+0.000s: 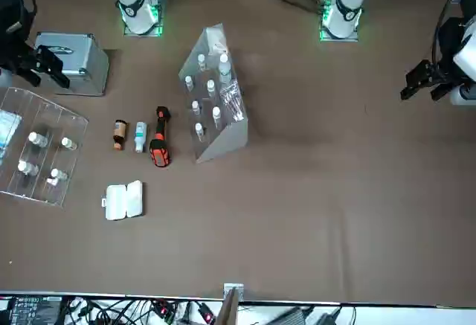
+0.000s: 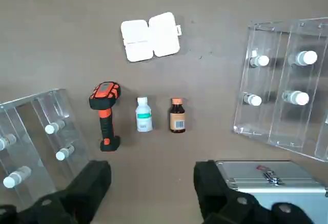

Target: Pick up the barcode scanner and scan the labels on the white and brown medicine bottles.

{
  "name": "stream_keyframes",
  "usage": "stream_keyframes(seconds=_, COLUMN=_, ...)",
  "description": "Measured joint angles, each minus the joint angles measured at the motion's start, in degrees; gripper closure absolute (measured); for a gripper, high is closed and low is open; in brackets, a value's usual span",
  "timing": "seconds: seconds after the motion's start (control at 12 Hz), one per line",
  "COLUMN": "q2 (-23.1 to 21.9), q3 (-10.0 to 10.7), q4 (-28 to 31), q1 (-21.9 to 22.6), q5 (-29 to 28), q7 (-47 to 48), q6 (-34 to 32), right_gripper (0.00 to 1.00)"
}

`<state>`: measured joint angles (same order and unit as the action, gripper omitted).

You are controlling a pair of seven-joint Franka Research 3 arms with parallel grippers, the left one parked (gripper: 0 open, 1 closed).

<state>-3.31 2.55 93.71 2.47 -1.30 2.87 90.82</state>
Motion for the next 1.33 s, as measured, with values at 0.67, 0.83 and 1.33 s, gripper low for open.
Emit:
stream_keyframes(seconds=0.67, q2=0.2, q3=-0.1, q4=0.2, q1=0.6, q5=0.0, q7=0.2, q6=-0.3, right_gripper=0.0)
stream_keyframes(seconds=0.83, q2=1.1, q3=-0.1, q4=0.6, q1=2.2, q5=0.0, q7=1.9, q6=-0.3, right_gripper=0.0)
stream_keyframes(seconds=1.33, q2=3.1, q3=-0.4, q4=6.6, q1=8.6, q5=0.0, q7=3.7, q6=4.7, right_gripper=0.0)
